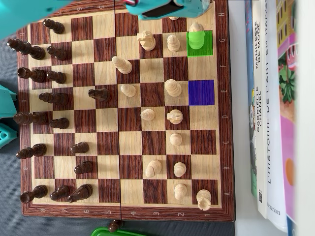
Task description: Play chess
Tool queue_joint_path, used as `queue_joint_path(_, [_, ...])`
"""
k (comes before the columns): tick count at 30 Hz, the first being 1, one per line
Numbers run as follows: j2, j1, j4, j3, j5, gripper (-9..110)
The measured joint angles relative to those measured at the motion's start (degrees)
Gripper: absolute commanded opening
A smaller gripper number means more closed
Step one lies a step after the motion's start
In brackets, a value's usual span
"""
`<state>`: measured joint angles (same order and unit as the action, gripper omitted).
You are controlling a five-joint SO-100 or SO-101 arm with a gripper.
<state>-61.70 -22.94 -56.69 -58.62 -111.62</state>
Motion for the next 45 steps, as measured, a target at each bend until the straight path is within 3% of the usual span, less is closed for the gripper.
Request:
queue_joint_path(13, [-15.6,0.1,0.0,-9.4,0.0,10])
queue_joint_path(27, [-28.1,6.9,0.0,-21.1,1.0,10])
queue_joint_path(45, [-22.2,12.3,2.7,-24.7,6.1,10])
